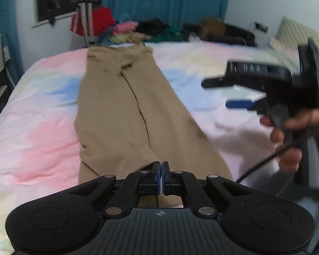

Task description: Fold clothes

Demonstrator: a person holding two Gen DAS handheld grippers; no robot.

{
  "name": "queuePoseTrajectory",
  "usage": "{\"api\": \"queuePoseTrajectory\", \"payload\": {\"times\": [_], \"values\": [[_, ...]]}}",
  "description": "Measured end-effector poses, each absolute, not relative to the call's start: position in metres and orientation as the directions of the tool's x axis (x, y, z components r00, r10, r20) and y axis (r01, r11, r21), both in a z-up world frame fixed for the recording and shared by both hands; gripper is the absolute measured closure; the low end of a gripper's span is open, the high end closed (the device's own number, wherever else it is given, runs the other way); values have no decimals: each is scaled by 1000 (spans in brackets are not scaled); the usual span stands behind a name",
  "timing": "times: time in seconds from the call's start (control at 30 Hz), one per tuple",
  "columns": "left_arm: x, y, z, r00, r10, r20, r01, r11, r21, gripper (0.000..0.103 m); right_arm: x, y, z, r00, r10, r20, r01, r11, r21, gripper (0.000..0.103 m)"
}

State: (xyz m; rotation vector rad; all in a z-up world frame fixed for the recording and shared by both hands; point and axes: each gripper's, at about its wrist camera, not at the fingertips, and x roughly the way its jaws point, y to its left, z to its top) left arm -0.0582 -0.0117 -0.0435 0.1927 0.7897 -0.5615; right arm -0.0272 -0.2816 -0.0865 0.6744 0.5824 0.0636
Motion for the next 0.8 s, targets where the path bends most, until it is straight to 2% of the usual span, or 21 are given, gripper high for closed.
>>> {"api": "queuePoseTrajectory", "payload": {"times": [0.1,0.13,0.23,0.33,0.4,0.57,0.7,0.77,0.8], "values": [[-53,-4,-43,540,-410,-735,548,834,-63,90,-27,-284,-89,835,243,-494,136,778,613,21],[-52,1,-40,536,-412,-737,543,836,-72,78,-26,-284,-90,832,246,-497,140,774,618,21],[-55,15,-27,554,-420,-719,552,832,-61,55,-23,-285,-95,821,259,-508,151,760,632,21],[-46,28,-19,580,-407,-706,506,859,-80,46,-19,-286,-100,808,275,-521,162,747,645,21],[-31,37,-21,578,-399,-712,451,883,-128,44,-17,-286,-104,795,292,-532,167,737,655,20],[26,56,-53,504,-342,-793,243,937,-250,44,-13,-287,-119,744,394,-539,160,678,717,20],[58,70,-78,442,-321,-837,121,947,-299,44,-11,-280,-132,690,481,-540,149,637,757,22],[63,70,-81,435,-316,-843,118,948,-294,40,-11,-275,-139,661,496,-564,160,640,751,26],[63,67,-82,431,-310,-847,119,951,-287,35,-11,-273,-141,647,499,-577,166,647,745,26]]}}
